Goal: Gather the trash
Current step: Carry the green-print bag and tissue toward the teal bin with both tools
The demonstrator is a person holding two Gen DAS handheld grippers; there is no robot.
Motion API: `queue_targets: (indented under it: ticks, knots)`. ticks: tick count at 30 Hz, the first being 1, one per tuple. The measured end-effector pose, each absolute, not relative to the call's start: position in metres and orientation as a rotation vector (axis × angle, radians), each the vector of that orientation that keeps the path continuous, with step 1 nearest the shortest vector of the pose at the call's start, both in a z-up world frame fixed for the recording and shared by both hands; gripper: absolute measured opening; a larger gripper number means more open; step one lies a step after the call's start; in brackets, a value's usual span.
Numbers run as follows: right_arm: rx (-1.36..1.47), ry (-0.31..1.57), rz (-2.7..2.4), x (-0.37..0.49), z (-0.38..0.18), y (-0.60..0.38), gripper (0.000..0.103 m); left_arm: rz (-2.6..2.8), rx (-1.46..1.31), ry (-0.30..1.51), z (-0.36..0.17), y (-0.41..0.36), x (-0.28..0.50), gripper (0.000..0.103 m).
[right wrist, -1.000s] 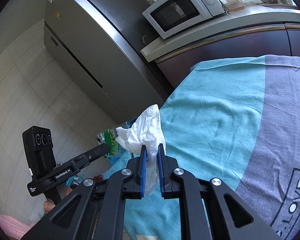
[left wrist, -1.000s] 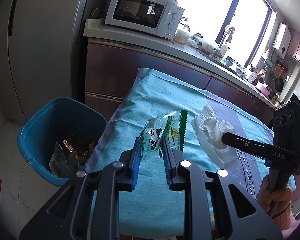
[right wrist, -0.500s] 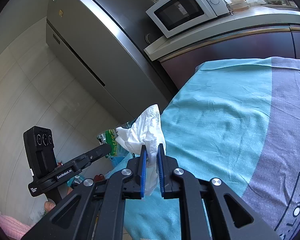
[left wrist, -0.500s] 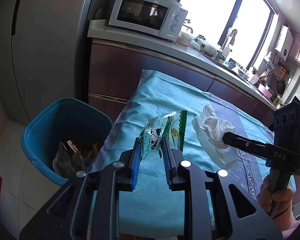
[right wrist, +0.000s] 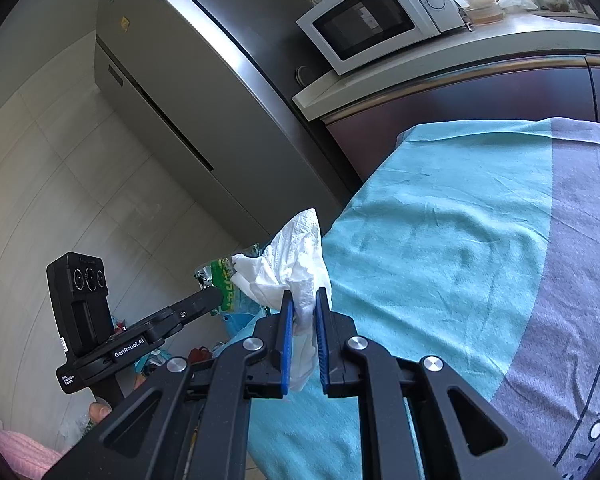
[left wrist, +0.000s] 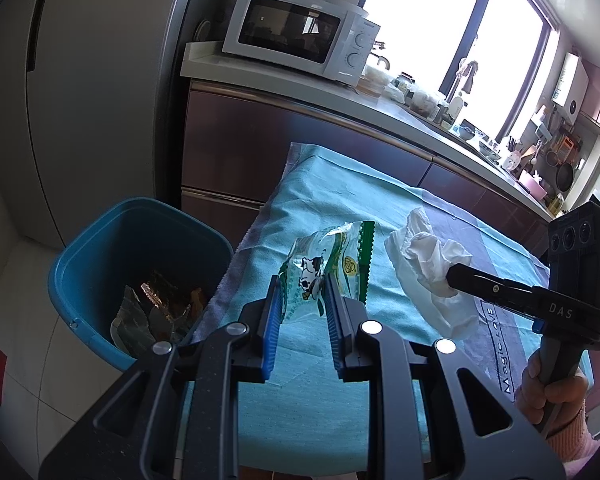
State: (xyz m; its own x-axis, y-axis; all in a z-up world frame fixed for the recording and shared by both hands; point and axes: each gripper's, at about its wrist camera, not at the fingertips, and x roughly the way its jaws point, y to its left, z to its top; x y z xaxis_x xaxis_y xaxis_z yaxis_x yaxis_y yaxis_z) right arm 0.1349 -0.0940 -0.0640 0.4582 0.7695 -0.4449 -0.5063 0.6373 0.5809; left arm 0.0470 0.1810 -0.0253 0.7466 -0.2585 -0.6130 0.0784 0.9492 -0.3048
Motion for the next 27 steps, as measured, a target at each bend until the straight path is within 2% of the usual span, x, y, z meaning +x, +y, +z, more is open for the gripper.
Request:
queue_targets:
  ticks: [27]
  knots:
    - [0.384,0.732,0.862,0.138,-0.061,-0.082,0.011,-0.157,-0.283,0.691,-0.022,0.193,0.043,0.022]
